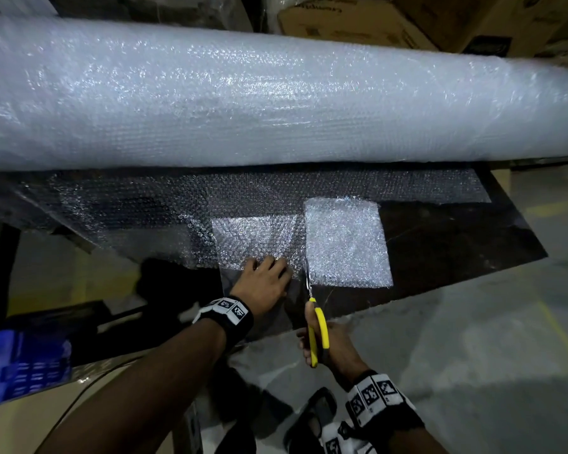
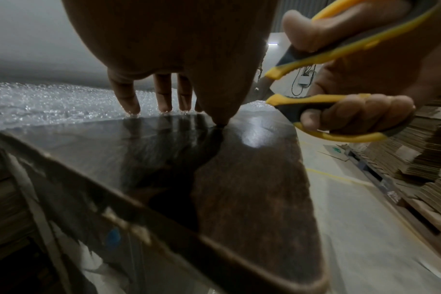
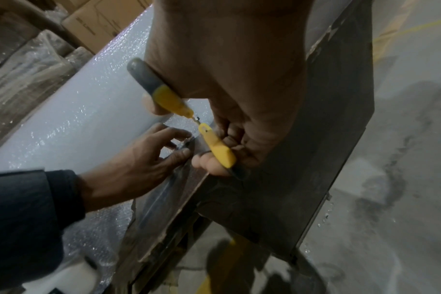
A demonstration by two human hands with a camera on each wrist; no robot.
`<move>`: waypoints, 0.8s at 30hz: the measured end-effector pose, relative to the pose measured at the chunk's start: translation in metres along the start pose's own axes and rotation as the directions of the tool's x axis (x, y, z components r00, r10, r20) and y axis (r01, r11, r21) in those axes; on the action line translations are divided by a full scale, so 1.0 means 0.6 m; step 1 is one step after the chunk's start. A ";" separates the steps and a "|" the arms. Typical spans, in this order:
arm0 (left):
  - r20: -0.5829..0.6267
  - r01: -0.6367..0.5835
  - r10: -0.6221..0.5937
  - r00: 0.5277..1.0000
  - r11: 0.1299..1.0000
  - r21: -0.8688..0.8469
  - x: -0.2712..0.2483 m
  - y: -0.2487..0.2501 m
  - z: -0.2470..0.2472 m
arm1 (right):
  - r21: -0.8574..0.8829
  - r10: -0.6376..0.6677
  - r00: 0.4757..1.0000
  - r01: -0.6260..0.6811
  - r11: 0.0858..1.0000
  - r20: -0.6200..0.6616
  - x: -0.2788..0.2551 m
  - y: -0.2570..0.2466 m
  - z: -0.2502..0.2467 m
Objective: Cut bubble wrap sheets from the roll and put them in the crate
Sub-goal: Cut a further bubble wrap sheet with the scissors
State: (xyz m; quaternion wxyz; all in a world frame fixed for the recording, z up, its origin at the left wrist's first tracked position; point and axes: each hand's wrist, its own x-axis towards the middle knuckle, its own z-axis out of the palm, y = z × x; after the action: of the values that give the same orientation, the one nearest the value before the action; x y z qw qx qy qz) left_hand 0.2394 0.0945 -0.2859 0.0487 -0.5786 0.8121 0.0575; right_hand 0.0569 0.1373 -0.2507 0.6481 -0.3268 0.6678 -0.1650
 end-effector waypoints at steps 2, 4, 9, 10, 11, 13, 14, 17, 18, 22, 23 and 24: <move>0.002 0.000 0.000 1.000 1.000 -0.005 0.001 0.000 -0.003 | -0.021 0.022 1.000 -0.022 1.000 0.003 0.004 -0.007 0.005; 0.014 0.005 -0.005 1.000 1.000 -0.015 0.002 0.001 -0.008 | -0.032 0.022 1.000 -0.021 0.999 0.009 0.003 -0.012 0.005; 0.042 0.023 -0.021 0.999 0.999 -0.033 0.005 0.003 -0.020 | -0.012 -0.028 1.000 0.028 1.000 0.003 -0.002 -0.009 0.000; 0.046 0.026 -0.024 0.999 0.999 -0.036 0.005 0.003 -0.020 | -0.009 -0.037 0.999 0.037 0.999 -0.003 -0.002 -0.008 0.000; 0.049 0.029 -0.027 0.998 0.999 -0.039 0.006 0.004 -0.021 | -0.008 -0.045 0.999 0.045 0.999 -0.007 -0.002 -0.006 0.000; 0.061 0.030 -0.027 0.998 0.999 -0.043 0.007 0.005 -0.023 | -0.004 -0.043 0.999 0.043 0.999 -0.007 -0.002 -0.007 -0.001; 0.066 0.030 -0.027 0.997 0.999 -0.045 0.007 0.005 -0.025 | 0.000 -0.041 0.999 0.041 0.999 -0.002 -0.004 -0.008 -0.001; 0.080 0.039 -0.035 0.996 0.998 -0.050 0.008 0.006 -0.027 | -0.005 -0.027 0.999 0.027 1.000 0.018 -0.007 -0.015 0.004; 0.081 0.043 -0.039 0.996 0.998 -0.049 0.008 0.006 -0.028 | -0.016 -0.021 0.999 0.021 1.000 0.028 -0.007 -0.019 0.006; 0.073 0.054 -0.051 0.996 0.997 -0.048 0.008 0.009 -0.030 | -0.005 -0.005 0.999 0.005 1.000 0.040 -0.005 -0.035 0.009; 0.075 0.051 -0.048 0.996 0.997 -0.049 0.008 0.009 -0.030 | -0.008 -0.020 0.999 0.021 1.000 0.029 -0.004 -0.037 0.008; 0.076 0.050 -0.046 0.996 0.997 -0.051 0.008 0.009 -0.030 | -0.023 -0.039 0.999 0.039 0.999 0.016 -0.002 -0.038 0.007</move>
State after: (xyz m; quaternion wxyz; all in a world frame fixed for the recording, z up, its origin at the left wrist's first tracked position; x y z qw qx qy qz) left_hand 0.2324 0.0892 -0.2683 0.0654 -0.5965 0.7937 0.0993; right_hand 0.0658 0.1221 -0.2357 0.6462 -0.3485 0.6581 -0.1671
